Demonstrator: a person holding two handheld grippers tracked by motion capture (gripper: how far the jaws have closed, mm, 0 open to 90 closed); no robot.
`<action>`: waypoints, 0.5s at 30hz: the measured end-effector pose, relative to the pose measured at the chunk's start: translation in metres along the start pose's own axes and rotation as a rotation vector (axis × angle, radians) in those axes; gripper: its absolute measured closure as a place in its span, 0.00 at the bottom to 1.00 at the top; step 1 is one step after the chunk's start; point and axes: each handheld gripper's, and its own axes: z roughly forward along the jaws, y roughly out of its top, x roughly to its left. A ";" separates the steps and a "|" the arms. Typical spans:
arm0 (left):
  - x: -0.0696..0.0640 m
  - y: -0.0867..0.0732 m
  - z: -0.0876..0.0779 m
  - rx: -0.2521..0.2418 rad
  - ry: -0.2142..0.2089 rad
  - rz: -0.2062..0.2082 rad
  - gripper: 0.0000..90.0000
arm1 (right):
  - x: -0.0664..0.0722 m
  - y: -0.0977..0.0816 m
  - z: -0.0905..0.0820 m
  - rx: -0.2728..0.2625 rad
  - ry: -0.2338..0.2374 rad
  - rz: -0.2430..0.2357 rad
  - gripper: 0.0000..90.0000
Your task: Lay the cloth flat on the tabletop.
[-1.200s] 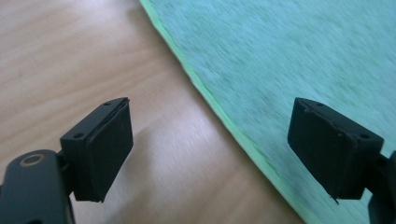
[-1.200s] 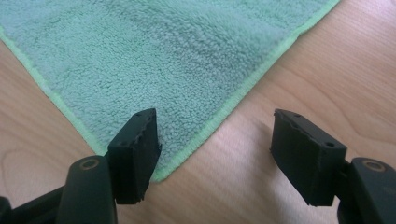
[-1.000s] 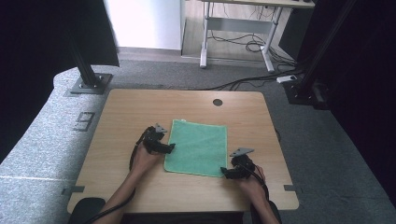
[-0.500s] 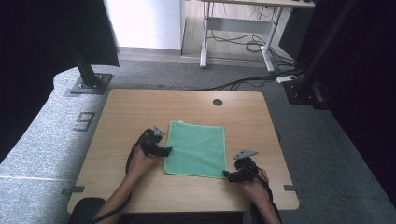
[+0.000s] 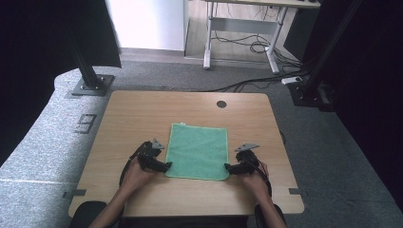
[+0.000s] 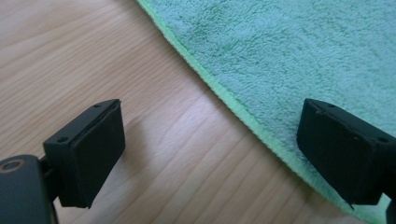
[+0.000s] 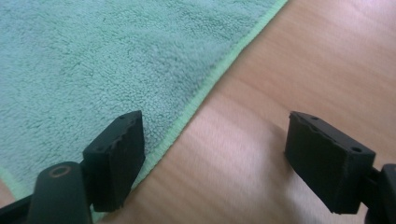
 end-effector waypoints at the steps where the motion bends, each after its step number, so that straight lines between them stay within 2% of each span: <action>1: 0.001 -0.002 -0.001 0.000 -0.002 -0.011 0.09 | 0.001 0.004 0.003 0.000 -0.006 -0.013 0.21; 5: 0.007 -0.011 -0.006 -0.003 -0.009 -0.044 0.09 | 0.002 0.011 0.010 -0.004 -0.002 -0.014 0.21; 10: 0.009 -0.015 -0.006 -0.016 -0.015 -0.058 0.08 | 0.005 0.011 0.009 -0.009 -0.004 -0.022 0.23; 15: 0.011 -0.016 -0.004 -0.040 -0.017 -0.057 0.07 | 0.003 0.008 0.009 -0.018 0.015 -0.015 0.21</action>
